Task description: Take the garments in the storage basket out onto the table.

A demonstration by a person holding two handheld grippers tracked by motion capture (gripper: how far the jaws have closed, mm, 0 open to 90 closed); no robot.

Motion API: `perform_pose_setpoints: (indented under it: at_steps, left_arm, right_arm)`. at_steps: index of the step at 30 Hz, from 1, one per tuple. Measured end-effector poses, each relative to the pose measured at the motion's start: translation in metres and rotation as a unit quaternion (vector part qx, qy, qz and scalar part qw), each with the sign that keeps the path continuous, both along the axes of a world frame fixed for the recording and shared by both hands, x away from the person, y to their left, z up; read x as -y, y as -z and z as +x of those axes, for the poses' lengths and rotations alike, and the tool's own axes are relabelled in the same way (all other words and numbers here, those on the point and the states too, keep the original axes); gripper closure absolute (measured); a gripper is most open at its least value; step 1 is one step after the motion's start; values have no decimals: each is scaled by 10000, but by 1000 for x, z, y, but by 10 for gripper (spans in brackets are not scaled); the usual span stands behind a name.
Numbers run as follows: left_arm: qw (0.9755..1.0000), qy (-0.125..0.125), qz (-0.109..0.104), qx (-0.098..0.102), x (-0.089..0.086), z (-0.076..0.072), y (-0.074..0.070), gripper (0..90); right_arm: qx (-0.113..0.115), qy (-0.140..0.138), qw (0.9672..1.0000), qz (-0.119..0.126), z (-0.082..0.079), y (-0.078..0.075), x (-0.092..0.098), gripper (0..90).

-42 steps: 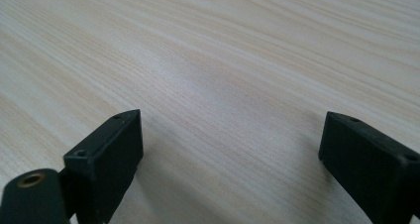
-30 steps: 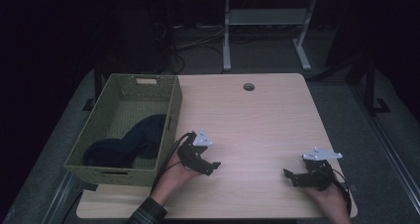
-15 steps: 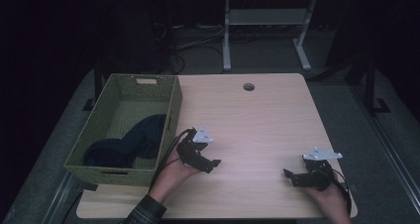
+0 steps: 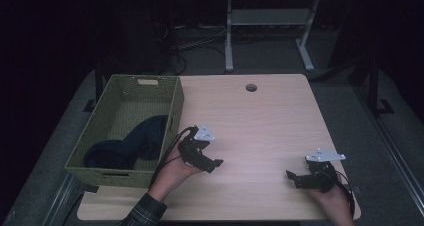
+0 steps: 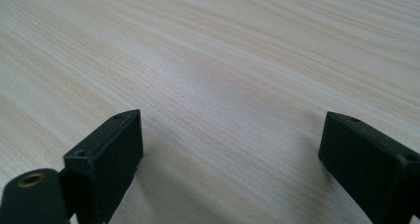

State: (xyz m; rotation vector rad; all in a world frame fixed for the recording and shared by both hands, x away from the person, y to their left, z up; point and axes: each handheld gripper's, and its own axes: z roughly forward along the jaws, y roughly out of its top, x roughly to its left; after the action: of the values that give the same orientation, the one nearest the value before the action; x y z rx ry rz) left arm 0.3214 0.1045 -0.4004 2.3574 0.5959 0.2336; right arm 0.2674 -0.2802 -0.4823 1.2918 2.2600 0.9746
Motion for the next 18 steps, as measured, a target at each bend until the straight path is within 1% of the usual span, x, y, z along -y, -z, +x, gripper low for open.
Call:
perform_pose_setpoints:
  at_steps: [3, 8, 18]
  left_arm:
    - [10000, 58, -19, -25, 0, 0, -4, 140]
    - [10000, 88, 39, 25, -1, 1, -13, 140]
    - [9999, 127, 29, 21, -4, 4, -21, 141]
  right_arm:
    - [-1, 1, 10000, 1, 0, 0, 0, 97]
    - [-2, -6, 10000, 4, 0, 0, 0, 98]
    - [-11, 0, 10000, 9, 0, 0, 0, 98]
